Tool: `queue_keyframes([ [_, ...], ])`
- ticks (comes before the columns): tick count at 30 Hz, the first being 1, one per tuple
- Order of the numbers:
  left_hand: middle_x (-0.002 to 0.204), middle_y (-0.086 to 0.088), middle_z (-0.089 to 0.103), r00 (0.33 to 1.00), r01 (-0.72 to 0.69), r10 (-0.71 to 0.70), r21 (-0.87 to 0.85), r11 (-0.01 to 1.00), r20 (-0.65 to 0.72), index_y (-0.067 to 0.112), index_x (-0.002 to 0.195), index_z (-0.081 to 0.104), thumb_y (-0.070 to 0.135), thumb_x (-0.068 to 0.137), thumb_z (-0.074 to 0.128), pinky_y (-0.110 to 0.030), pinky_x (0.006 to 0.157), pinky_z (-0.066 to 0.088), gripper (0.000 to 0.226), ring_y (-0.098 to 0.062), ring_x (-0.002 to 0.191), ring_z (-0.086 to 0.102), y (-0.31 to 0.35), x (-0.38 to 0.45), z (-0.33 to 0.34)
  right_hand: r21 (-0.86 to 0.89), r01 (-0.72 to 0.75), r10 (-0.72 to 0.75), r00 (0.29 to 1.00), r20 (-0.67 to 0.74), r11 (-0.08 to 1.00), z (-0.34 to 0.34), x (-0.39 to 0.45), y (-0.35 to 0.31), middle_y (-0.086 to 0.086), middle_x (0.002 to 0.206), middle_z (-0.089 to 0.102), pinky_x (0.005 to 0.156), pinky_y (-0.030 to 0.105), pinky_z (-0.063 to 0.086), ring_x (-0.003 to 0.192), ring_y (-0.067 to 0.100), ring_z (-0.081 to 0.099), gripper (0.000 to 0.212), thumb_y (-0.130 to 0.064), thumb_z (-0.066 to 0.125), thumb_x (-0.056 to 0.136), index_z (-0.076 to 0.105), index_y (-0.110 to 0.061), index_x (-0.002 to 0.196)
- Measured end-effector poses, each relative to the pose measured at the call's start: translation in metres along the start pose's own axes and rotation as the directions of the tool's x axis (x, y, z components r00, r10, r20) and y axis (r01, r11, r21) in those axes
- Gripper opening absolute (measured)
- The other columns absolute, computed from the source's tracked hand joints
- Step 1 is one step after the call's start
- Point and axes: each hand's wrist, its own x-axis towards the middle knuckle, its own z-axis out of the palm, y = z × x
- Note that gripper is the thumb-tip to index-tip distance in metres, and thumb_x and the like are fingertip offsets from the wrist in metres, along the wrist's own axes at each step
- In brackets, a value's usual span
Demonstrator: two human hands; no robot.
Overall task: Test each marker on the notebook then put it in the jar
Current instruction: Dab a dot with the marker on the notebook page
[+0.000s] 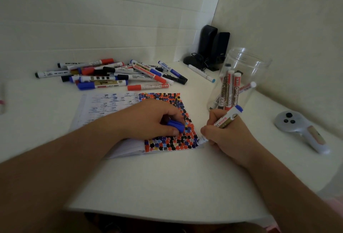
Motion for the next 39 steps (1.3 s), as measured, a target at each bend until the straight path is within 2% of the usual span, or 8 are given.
queue_keyframes([
  [5,0.112,0.021,0.07,0.965,0.07,-0.179,-0.466,0.882,-0.194,0.05,0.121,0.065,0.029,0.097,0.067,-0.023,0.091,0.055,0.032,0.002,0.1,0.068,-0.004,-0.004,-0.012,0.378,0.023,-0.044,0.998,0.048,0.926,-0.009,0.017,-0.029,0.002,0.058,0.051,0.042,0.022,0.031,0.048,0.015,0.035,0.025,-0.004,0.076,0.088,0.055,-0.012,0.076],
  [8,0.101,0.011,0.072,0.902,0.059,-0.307,-0.619,0.783,-0.302,0.045,0.122,0.07,0.015,0.102,0.058,-0.018,0.078,0.056,0.037,-0.003,0.083,0.068,-0.008,-0.006,-0.016,0.422,0.132,-0.185,0.979,0.088,0.897,-0.006,0.038,-0.062,0.002,0.065,0.054,0.045,0.021,0.033,0.053,0.013,0.039,0.015,-0.01,0.073,0.085,0.058,-0.009,0.091],
  [11,0.099,-0.005,0.073,0.806,0.066,-0.457,-0.71,0.701,-0.376,0.046,0.11,0.074,0.008,0.105,0.052,-0.028,0.079,0.06,0.045,-0.013,0.082,0.065,-0.014,-0.004,-0.018,0.41,0.148,-0.179,0.983,0.037,0.9,0.01,0.063,-0.072,0.005,0.073,0.059,0.05,0.021,0.039,0.059,0.014,0.047,0.007,-0.008,0.066,0.097,0.069,-0.014,0.093],
  [14,0.091,-0.01,0.07,0.744,0.087,-0.53,-0.728,0.68,-0.406,0.041,0.113,0.069,0.005,0.106,0.048,-0.021,0.071,0.057,0.043,-0.015,0.079,0.063,-0.018,-0.004,-0.021,0.442,0.068,-0.073,0.997,-0.006,0.894,0.037,0.075,-0.05,0.008,0.075,0.06,0.056,0.03,0.039,0.065,0.019,0.05,0.022,-0.015,0.055,0.095,0.075,-0.021,0.087],
  [17,0.105,-0.006,0.069,0.719,0.115,-0.569,-0.738,0.665,-0.401,0.032,0.115,0.065,0.003,0.104,0.052,-0.014,0.066,0.056,0.033,-0.012,0.08,0.067,-0.02,-0.003,-0.021,0.462,-0.003,0.032,0.998,-0.056,0.887,0.05,0.076,-0.029,0.007,0.076,0.065,0.062,0.036,0.044,0.072,0.025,0.055,0.021,-0.016,0.055,0.09,0.074,-0.022,0.082],
  [25,0.107,0.004,0.071,0.746,0.176,-0.539,-0.665,0.726,-0.391,0.029,0.105,0.066,0.003,0.1,0.059,-0.025,0.082,0.057,0.027,-0.016,0.093,0.07,-0.016,-0.001,-0.019,0.656,-0.088,0.141,0.99,-0.029,0.75,0.044,0.079,-0.027,0.014,0.084,0.07,0.088,0.05,0.059,0.073,0.022,0.065,0.017,-0.007,0.054,0.1,0.063,-0.011,0.087],
  [35,0.11,0.011,0.07,0.782,0.208,-0.493,-0.587,0.782,-0.38,0.037,0.105,0.066,0.011,0.097,0.066,-0.028,0.089,0.056,0.028,-0.008,0.099,0.067,-0.018,-0.001,-0.018,0.603,-0.082,0.136,0.99,-0.045,0.793,0.046,0.08,-0.024,0.013,0.083,0.072,0.088,0.045,0.06,0.081,0.023,0.068,0.012,-0.011,0.058,0.102,0.07,-0.01,0.098],
  [39,0.099,0.003,0.072,0.79,0.153,-0.478,-0.631,0.761,-0.385,0.034,0.11,0.069,0.021,0.104,0.057,-0.027,0.078,0.055,0.019,-0.012,0.088,0.067,-0.019,-0.001,-0.018,0.548,-0.057,0.092,0.995,-0.036,0.834,0.046,0.076,-0.024,0.01,0.084,0.071,0.083,0.038,0.06,0.083,0.022,0.066,0.013,-0.013,0.064,0.101,0.077,-0.014,0.102],
])
